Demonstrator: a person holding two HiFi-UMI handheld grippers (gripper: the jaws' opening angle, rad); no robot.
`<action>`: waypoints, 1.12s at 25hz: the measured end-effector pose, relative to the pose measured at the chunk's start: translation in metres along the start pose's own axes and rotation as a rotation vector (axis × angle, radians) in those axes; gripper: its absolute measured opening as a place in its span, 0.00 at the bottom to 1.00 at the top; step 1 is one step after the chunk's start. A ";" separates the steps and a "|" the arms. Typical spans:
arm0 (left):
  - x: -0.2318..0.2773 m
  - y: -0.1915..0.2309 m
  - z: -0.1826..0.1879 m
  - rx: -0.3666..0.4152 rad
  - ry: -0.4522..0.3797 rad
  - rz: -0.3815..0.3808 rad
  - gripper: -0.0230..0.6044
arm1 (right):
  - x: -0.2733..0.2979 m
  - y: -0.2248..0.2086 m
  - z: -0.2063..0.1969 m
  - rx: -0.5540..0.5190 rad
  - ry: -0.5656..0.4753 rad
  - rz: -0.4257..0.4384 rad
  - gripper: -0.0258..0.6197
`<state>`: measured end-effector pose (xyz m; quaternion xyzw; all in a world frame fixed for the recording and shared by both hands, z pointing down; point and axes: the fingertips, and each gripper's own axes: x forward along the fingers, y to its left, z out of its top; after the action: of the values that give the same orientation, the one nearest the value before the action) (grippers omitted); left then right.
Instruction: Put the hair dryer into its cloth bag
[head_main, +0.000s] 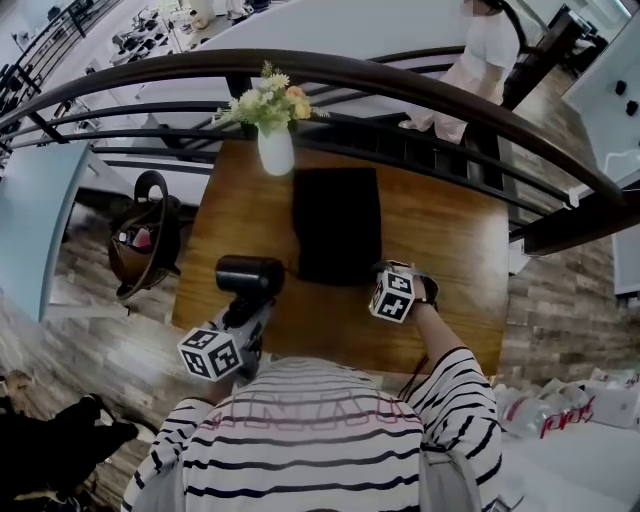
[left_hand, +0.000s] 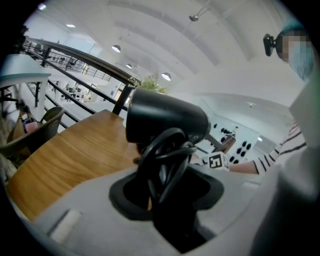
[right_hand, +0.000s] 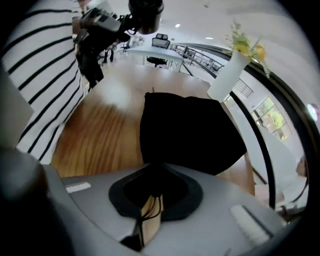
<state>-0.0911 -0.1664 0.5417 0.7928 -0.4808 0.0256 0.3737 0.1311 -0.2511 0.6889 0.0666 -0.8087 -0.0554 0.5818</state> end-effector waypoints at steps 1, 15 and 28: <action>-0.001 0.001 -0.001 -0.002 0.003 -0.003 0.28 | -0.001 0.004 0.008 0.055 -0.033 0.014 0.05; -0.025 0.019 -0.021 0.002 0.045 -0.031 0.29 | -0.021 0.047 0.126 0.705 -0.509 0.173 0.05; -0.063 0.055 -0.055 0.025 0.136 0.003 0.28 | -0.034 0.075 0.159 0.951 -0.668 0.155 0.05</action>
<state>-0.1503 -0.1000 0.5880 0.7930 -0.4552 0.0861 0.3957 -0.0119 -0.1697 0.6198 0.2401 -0.8868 0.3382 0.2039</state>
